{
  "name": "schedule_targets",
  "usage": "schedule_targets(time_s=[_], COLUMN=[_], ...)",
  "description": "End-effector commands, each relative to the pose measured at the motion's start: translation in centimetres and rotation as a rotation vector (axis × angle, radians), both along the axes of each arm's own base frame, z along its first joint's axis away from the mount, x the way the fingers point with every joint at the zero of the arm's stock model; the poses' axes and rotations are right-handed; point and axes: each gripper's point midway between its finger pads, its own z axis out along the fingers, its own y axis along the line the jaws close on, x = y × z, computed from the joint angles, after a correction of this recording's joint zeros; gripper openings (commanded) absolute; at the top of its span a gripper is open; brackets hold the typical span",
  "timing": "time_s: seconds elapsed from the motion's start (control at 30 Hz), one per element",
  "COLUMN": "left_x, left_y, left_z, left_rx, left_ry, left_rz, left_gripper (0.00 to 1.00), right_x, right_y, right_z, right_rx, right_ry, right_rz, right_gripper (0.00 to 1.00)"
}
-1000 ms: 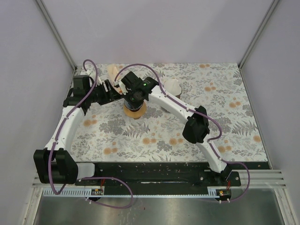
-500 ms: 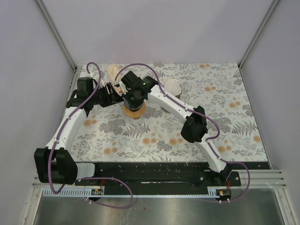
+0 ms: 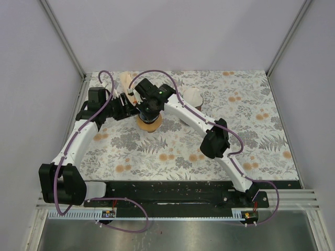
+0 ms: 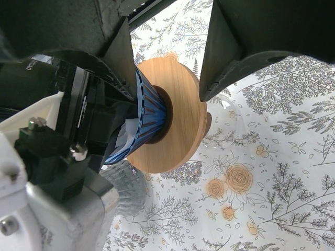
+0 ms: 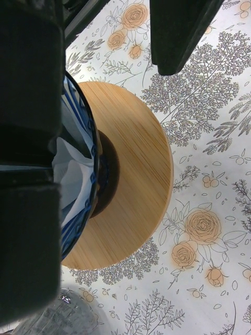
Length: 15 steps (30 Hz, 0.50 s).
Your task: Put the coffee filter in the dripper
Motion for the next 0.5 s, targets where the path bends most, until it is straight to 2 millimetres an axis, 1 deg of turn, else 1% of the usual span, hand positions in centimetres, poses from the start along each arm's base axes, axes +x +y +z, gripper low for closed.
schedule_targets(time_s=[0.0, 0.07, 0.13, 0.27, 0.3, 0.37, 0.47], left_x=[0.5, 0.5, 0.6, 0.5, 0.5, 0.4, 0.5], left_y=[-0.8, -0.9, -1.0, -1.1, -1.1, -1.1, -0.9], left_z=[0.5, 0.5, 0.9, 1.1, 0.7, 0.1, -0.4], left_rx=[-0.024, -0.025, -0.028, -0.034, -0.029, -0.024, -0.004], left_ry=[-0.037, -0.039, -0.047, -0.052, -0.046, -0.041, -0.040], left_rz=[-0.020, -0.023, -0.027, -0.036, -0.035, -0.034, -0.027], left_gripper=[0.55, 0.55, 0.57, 0.57, 0.56, 0.49, 0.38], right_x=[-2.6, -2.5, -2.3, -2.4, -2.4, -2.4, -2.2], right_y=[-0.7, -0.4, -0.3, -0.3, -0.2, 0.1, 0.5], right_z=[-6.4, -5.7, -5.1, -4.5, -4.3, -3.7, -2.4], right_rx=[-0.102, -0.085, -0.075, -0.064, -0.058, -0.041, -0.011], right_ry=[0.189, 0.178, 0.166, 0.162, 0.163, 0.158, 0.139], right_rz=[0.005, 0.008, 0.008, 0.011, 0.012, 0.013, 0.018], right_gripper=[0.00, 0.00, 0.00, 0.00, 0.00, 0.00, 0.00])
